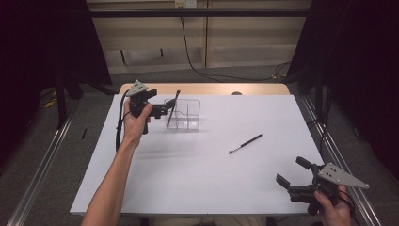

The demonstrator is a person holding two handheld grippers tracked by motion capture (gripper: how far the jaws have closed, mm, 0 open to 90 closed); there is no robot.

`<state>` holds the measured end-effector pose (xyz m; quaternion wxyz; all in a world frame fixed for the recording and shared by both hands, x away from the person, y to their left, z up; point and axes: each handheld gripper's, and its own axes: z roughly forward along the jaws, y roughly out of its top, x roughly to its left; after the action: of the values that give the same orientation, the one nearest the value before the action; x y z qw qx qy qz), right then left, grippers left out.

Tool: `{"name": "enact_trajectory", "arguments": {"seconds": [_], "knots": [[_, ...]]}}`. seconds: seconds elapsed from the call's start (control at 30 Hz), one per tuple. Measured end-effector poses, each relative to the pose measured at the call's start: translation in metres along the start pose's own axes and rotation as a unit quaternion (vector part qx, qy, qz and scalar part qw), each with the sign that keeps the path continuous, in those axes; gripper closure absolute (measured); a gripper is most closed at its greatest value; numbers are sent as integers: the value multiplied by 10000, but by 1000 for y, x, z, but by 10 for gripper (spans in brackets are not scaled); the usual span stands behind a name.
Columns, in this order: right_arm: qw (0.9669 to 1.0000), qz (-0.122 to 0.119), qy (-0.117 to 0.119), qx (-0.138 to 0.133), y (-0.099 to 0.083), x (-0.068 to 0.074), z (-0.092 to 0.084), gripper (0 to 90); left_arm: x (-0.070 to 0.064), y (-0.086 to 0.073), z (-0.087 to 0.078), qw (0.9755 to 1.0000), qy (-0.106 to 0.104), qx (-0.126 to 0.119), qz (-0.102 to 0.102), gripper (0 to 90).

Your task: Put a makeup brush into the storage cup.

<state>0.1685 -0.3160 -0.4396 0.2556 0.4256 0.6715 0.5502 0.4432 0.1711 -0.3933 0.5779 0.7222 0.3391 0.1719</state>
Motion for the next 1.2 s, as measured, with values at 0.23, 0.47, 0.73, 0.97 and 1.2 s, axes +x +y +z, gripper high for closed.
{"name": "enact_trajectory", "arguments": {"seconds": [0.23, 0.47, 0.73, 0.97, 1.2], "knots": [[10000, 10, -23, 11, 0, 0, 0, 0, -5, -7, -12, 9997, 176, 134, 64, 30], [10000, 5, -33, 13, 0, 0, 0, 0, -9, -11, -26, 9992, 325, 169, 184, 25], [10000, 1, -46, 26, -1, -1, 0, 0, -16, -14, -45, 9986, 394, 84, 330, 28], [10000, 0, -38, 22, 0, 0, 0, 0, -23, -18, -59, 9985, 377, 76, 380, 29], [10000, 3, -48, 18, -1, -1, 0, 0, -31, -28, -69, 9981, 353, 166, 471, 29]]}}
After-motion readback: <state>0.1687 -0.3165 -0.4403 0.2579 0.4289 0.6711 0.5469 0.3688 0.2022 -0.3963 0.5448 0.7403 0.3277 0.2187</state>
